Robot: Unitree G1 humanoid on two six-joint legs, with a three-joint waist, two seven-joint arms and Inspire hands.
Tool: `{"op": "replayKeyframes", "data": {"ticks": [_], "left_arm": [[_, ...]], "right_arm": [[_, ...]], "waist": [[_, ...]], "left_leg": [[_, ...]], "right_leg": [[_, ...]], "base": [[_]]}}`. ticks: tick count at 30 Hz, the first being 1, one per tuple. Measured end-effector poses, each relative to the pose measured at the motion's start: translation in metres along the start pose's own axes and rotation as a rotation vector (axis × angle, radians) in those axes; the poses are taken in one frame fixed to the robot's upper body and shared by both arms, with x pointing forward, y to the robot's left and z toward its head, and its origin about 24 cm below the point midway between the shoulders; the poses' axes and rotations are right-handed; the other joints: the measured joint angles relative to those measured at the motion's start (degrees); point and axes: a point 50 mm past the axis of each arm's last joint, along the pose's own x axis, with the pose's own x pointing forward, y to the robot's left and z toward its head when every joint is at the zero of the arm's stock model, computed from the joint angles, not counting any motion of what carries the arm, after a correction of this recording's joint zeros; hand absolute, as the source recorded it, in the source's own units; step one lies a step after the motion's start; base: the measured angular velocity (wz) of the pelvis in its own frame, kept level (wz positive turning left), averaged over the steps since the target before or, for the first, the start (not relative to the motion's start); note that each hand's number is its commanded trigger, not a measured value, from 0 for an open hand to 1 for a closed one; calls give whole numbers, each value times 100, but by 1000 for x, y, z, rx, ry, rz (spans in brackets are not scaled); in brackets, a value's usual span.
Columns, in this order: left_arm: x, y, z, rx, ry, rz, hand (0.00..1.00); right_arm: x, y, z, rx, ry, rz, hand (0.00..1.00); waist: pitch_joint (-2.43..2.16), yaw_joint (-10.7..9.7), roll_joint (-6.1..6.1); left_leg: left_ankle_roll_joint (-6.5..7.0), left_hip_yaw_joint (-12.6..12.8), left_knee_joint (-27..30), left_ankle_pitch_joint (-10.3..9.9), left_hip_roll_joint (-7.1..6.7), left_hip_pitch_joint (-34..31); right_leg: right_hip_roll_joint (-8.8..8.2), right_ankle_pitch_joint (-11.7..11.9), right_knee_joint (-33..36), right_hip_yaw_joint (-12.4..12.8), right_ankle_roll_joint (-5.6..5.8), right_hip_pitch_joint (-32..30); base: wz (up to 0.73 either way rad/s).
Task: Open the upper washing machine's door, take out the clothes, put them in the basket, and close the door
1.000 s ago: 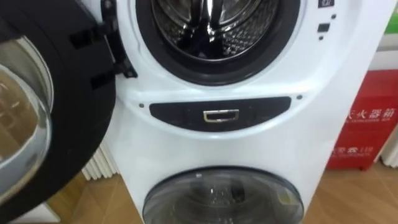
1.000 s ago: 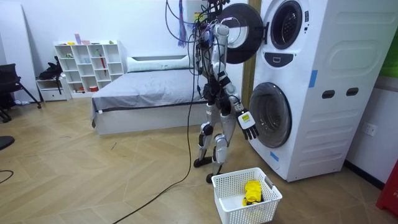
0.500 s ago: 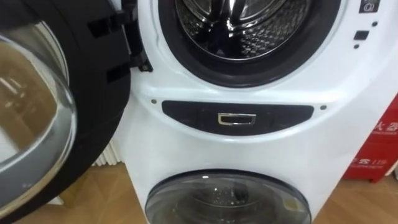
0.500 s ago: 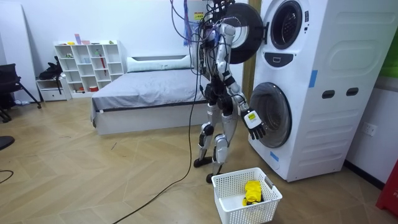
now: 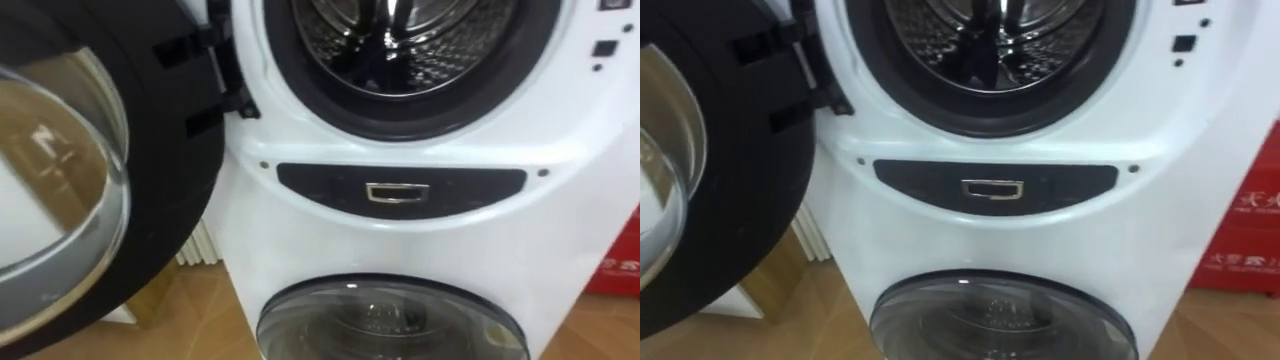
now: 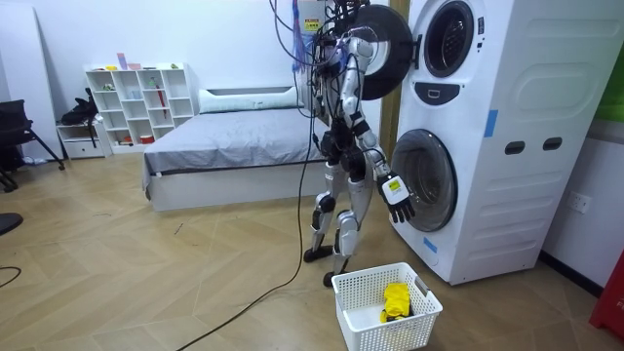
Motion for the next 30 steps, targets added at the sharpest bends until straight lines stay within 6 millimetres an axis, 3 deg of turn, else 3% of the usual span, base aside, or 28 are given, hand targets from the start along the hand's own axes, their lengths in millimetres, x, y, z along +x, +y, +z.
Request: {"op": "replayKeyframes", "data": {"ticks": [11,13,16,20,23,25,30], "left_arm": [[8,-4,51,-5,-158,68,0],[6,-7,59,-11,-188,65,0],[-1,-17,70,-12,-239,36,0],[-6,-27,72,-62,-241,-13,0],[-14,-36,70,-100,-247,-40,0],[-26,-44,78,-126,-291,-70,0],[-66,-59,88,-160,-411,-143,0]], "right_arm": [[-1,-1,-5,-13,8,2,0],[-1,0,-3,-20,0,14,0],[1,2,2,-19,-12,24,0],[3,7,11,-13,-34,46,0],[4,14,15,-41,-48,87,0],[4,17,17,-67,-52,112,0],[6,19,17,-68,-40,147,0]], "waist": [[15,-8,37],[48,-7,-18],[67,-33,-129],[81,-74,-176],[87,-180,-185],[118,-212,-250],[133,-303,-300]], "left_leg": [[1,-232,58,-1,-34,-140],[3,-247,85,1,-51,-153],[15,-363,128,5,-78,-212],[73,-410,127,10,-91,-213],[132,-532,149,40,-151,-236],[183,-660,189,60,-204,-309],[313,-612,235,135,-245,-455]], "right_leg": [[-35,-8,-78,-223,16,15],[-54,-9,-76,-223,19,0],[-94,-6,-73,-272,34,4],[-151,5,-29,-329,64,15],[-201,31,7,-311,108,57],[-253,64,6,-328,160,71],[-376,231,42,-377,262,57]], "base": [[13],[8],[15],[13],[29],[37],[44]]}}
